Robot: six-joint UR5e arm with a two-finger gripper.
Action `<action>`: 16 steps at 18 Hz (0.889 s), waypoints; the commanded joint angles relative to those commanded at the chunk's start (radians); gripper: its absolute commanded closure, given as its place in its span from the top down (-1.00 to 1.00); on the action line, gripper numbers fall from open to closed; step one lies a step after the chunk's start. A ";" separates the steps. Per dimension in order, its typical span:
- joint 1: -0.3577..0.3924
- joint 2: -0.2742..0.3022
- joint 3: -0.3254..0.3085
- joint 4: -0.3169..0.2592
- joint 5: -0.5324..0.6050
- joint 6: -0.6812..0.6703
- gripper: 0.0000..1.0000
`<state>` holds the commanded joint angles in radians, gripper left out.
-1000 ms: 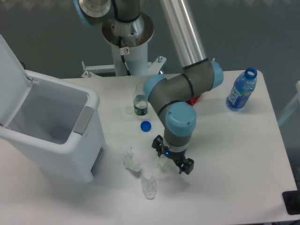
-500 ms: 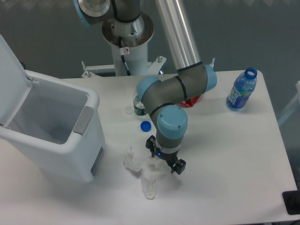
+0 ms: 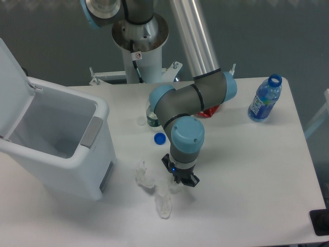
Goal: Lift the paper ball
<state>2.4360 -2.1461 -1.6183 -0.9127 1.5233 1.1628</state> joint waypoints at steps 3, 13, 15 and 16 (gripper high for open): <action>0.006 0.008 0.018 -0.002 -0.003 0.002 -1.00; 0.087 0.081 0.165 -0.156 0.008 -0.008 -1.00; 0.116 0.077 0.228 -0.231 0.008 -0.006 -1.00; 0.127 0.075 0.254 -0.260 0.008 -0.003 -1.00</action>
<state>2.5632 -2.0709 -1.3640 -1.1732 1.5309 1.1597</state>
